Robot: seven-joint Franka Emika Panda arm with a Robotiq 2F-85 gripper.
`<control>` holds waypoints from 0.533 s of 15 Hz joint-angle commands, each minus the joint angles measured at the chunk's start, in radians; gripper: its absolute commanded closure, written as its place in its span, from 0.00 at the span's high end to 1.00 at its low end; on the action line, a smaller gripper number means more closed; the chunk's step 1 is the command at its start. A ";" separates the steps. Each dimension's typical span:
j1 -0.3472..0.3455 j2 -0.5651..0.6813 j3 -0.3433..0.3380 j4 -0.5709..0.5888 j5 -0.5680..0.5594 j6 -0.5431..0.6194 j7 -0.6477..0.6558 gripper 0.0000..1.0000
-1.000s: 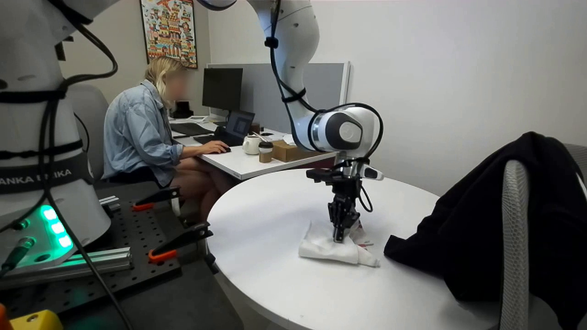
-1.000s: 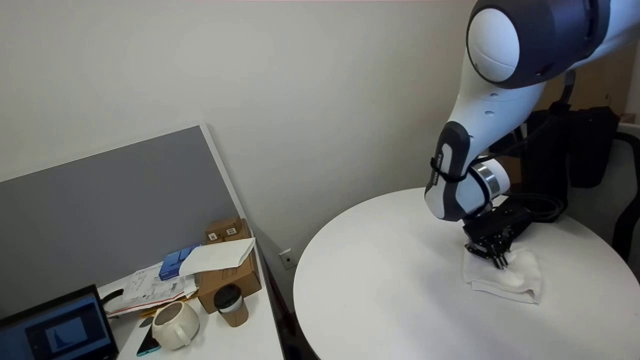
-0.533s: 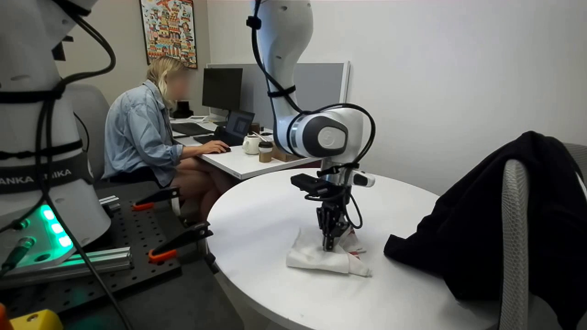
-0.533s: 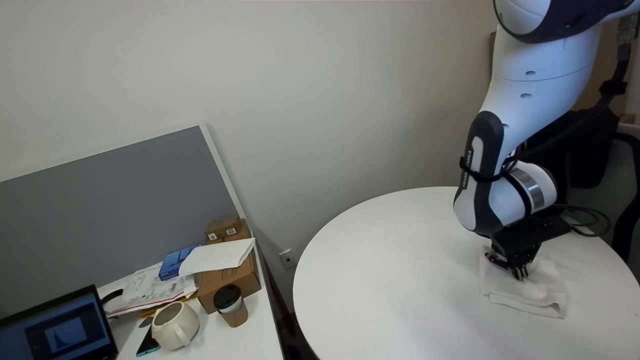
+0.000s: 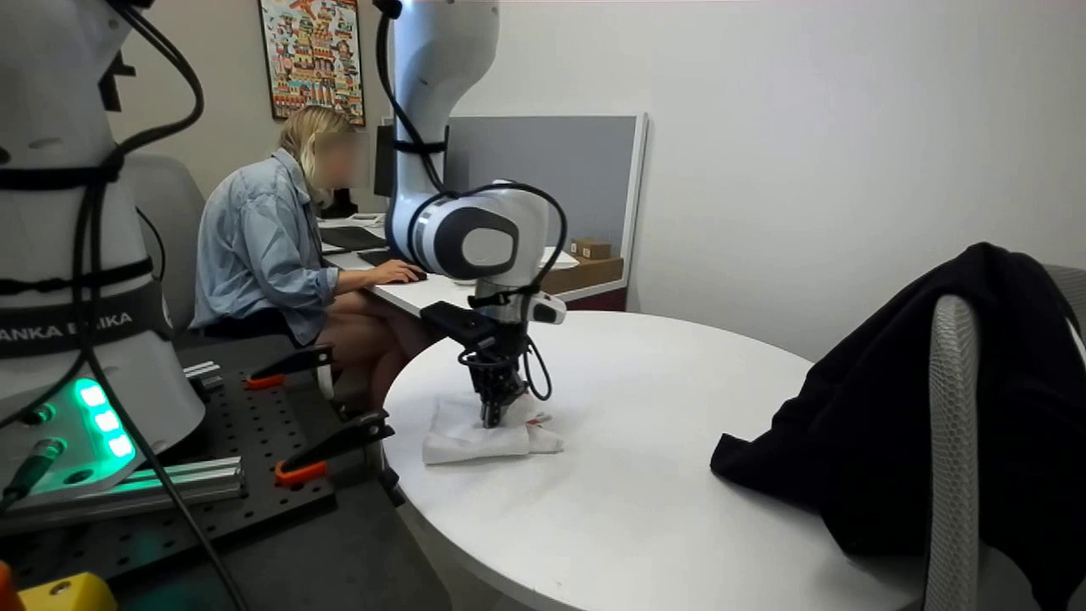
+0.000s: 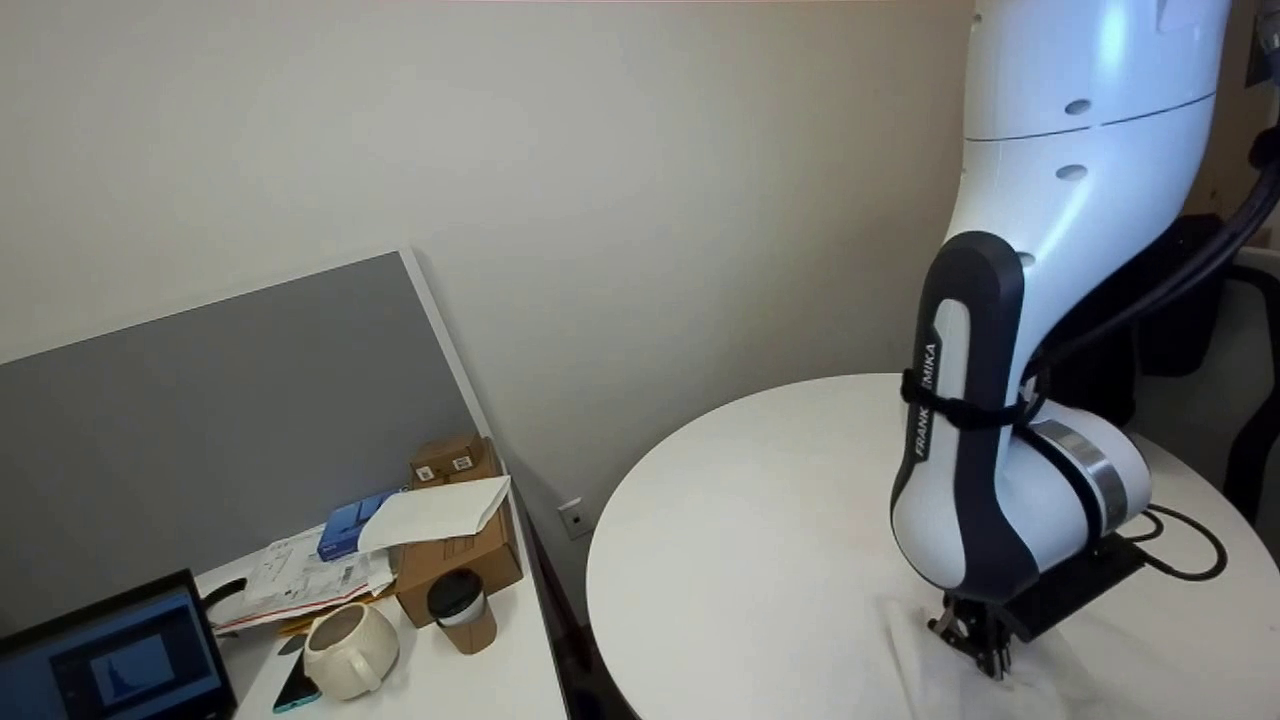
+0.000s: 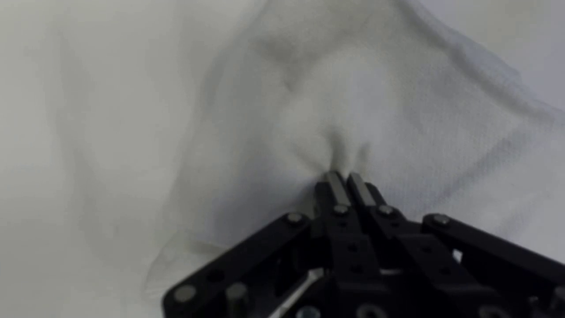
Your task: Wipe the table with the white cloth
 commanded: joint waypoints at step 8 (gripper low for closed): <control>0.156 -0.038 0.052 -0.221 0.060 0.165 0.026 0.01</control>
